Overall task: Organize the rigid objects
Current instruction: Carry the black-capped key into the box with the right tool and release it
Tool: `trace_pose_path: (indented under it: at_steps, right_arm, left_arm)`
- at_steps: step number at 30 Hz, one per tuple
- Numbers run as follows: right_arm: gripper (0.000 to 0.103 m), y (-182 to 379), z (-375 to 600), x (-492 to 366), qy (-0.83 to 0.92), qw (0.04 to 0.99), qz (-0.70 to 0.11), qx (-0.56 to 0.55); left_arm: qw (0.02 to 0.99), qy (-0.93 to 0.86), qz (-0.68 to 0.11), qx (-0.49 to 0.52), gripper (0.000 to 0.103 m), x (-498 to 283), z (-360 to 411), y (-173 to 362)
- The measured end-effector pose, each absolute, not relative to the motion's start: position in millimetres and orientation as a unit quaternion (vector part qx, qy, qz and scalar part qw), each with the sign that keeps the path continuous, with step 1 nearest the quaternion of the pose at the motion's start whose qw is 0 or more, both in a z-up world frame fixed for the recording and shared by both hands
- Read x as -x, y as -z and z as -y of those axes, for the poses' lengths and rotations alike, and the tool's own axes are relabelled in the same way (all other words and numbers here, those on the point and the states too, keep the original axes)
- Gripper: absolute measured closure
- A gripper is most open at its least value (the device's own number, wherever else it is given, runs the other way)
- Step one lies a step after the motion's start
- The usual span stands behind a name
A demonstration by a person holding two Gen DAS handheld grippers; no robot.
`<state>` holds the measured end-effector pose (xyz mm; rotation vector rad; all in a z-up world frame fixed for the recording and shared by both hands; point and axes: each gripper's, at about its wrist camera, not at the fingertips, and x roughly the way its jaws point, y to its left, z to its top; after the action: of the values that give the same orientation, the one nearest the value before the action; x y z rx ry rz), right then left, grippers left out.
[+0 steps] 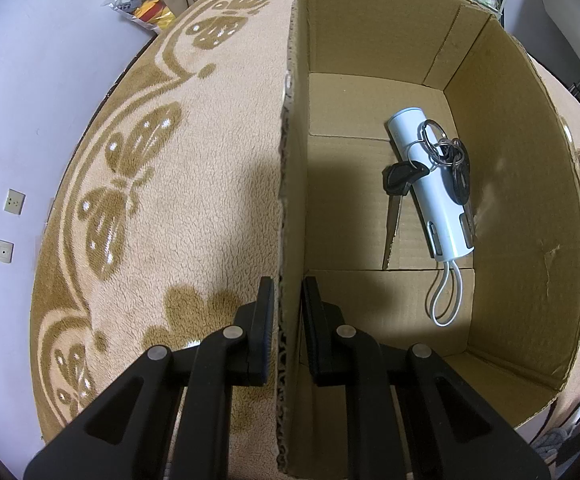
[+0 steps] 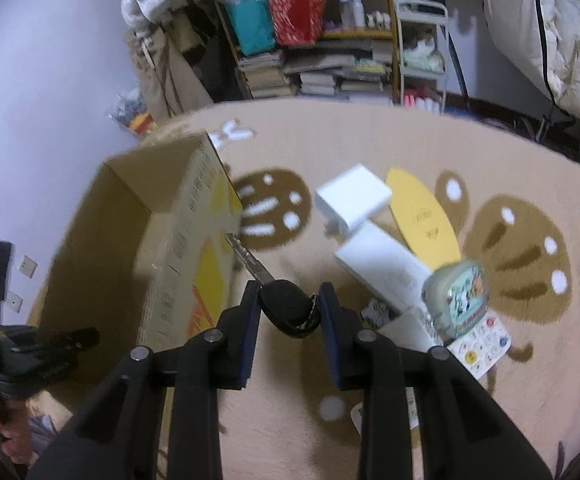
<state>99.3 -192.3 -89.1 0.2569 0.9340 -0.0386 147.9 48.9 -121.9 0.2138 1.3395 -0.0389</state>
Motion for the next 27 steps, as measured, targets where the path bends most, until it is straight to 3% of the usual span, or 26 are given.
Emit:
trace_pose_path:
  at_steps: [14, 27]
  right_arm:
    - [0.072, 22, 157, -119, -0.04, 0.918, -0.383, -0.097]
    - [0.072, 34, 127, -137, -0.078, 0.906, -0.403, -0.098]
  left_arm:
    - [0.779, 0.018, -0.619, -0.099, 0.089, -148, -49, 122]
    - [0.778, 0.018, -0.62, -0.098, 0.089, -149, -49, 122]
